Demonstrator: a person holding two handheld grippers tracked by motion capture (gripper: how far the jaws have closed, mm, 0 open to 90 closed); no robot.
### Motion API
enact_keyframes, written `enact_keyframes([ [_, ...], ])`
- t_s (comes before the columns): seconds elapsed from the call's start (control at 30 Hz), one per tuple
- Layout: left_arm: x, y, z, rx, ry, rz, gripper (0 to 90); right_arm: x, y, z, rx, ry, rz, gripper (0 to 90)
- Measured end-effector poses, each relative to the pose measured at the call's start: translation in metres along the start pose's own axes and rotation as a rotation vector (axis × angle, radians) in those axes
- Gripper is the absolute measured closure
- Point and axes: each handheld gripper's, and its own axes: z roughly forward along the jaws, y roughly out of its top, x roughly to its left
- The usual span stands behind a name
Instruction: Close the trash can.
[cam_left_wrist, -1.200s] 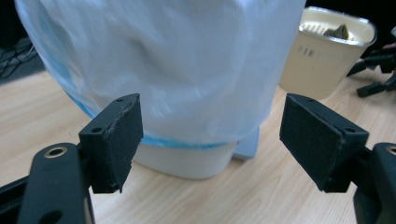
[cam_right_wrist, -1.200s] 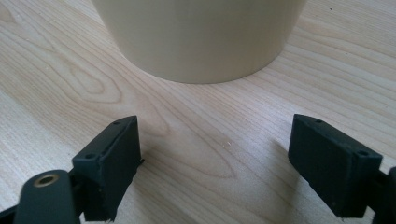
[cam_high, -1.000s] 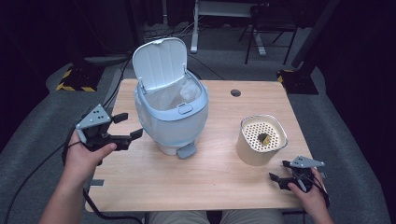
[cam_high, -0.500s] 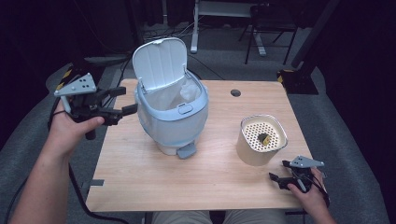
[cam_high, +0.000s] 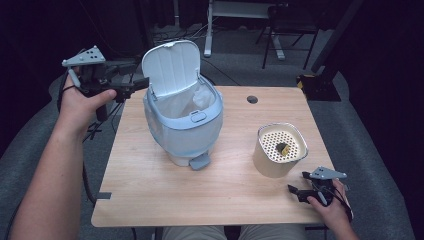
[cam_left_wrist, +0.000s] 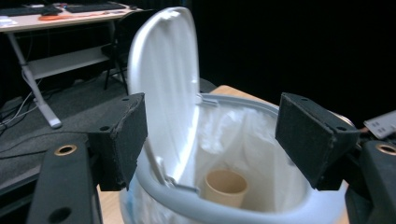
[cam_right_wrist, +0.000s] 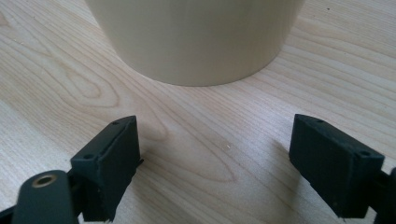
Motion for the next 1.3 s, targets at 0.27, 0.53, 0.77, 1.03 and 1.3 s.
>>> enact_keyframes([
  [0.27,0.017,0.006,0.024,0.020,0.023,-0.032,26.0,0.000,0.000,0.000,0.000,-0.001,-0.001,16.4],
  [0.53,0.011,0.010,0.032,-0.027,-0.060,-0.049,21.8,0.000,0.001,0.001,0.000,0.000,0.003,16.3],
  [0.77,-0.005,0.009,0.032,-0.021,-0.172,-0.012,32.0,0.000,0.001,0.001,0.001,0.000,0.002,16.1],
  [1.03,-0.040,-0.003,0.046,0.072,-0.285,0.062,28.6,0.000,0.001,0.001,0.001,0.000,0.002,16.1],
  [1.3,-0.059,-0.015,0.061,0.162,-0.325,0.088,32.1,0.000,0.001,0.001,0.001,0.000,0.002,16.1],
])
